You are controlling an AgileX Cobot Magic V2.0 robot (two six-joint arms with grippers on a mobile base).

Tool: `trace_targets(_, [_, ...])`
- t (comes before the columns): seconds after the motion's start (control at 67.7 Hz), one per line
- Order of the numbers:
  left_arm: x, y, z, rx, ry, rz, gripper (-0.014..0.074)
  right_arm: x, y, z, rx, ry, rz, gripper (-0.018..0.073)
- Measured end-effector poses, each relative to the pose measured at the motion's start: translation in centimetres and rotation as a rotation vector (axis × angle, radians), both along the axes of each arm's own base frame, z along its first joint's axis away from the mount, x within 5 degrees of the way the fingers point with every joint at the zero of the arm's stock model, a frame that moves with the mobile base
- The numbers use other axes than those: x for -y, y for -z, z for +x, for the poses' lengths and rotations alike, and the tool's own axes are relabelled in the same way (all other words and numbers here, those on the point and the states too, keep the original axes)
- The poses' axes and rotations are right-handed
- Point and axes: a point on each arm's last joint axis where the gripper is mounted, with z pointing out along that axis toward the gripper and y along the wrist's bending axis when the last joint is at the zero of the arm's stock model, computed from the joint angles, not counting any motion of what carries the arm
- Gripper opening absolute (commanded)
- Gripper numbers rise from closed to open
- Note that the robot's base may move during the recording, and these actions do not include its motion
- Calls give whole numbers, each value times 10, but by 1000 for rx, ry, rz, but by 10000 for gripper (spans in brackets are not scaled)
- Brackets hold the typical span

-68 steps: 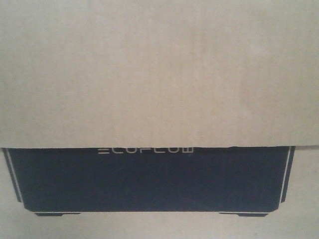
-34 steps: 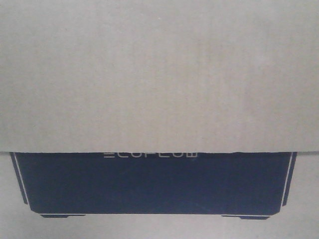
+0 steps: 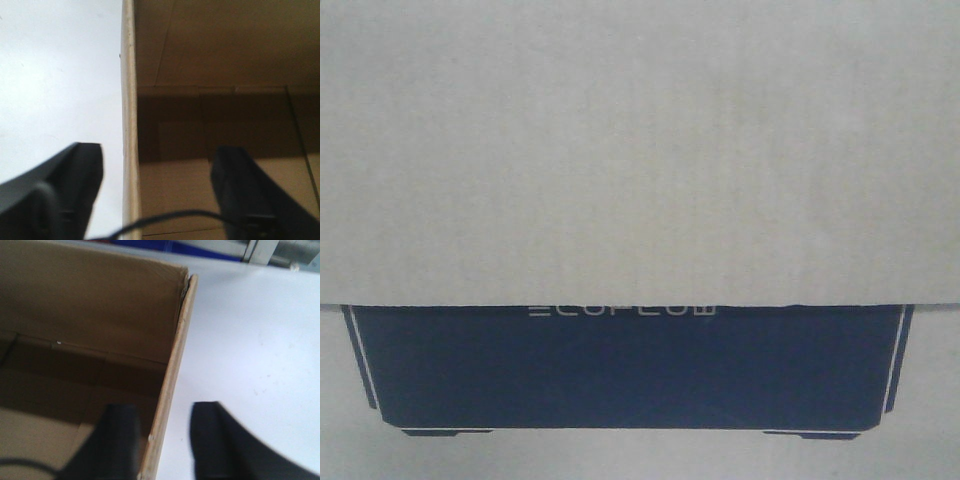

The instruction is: Grab box from left shelf to table start

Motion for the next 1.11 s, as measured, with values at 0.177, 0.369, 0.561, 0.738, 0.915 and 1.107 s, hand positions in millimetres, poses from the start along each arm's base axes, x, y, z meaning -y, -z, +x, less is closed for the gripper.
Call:
trace_targets(0.177, [-16, 17, -50, 61, -15, 19, -93, 5, 11, -51, 106, 5, 11, 58])
trace_targets(0.369, [-30, 52, -90, 162, -39, 44, -93, 9, 54, -88, 172, 14, 11, 58])
trace_targets(0.561, [-36, 93, -114, 293, -43, 24, -93, 13, 97, -118, 283, 22, 19, 58])
trace_targets(0.738, [-38, 126, -122, 403, -41, 2, -93, 15, 131, -129, 381, 32, 16, 58])
trace_targets(0.915, [-38, 146, -120, 423, -39, 3, -93, 15, 149, -128, 453, 37, 21, 58])
trace_targets(1.107, [-38, 148, -120, 419, -39, 4, -93, 15, 149, -127, 478, 39, 23, 58])
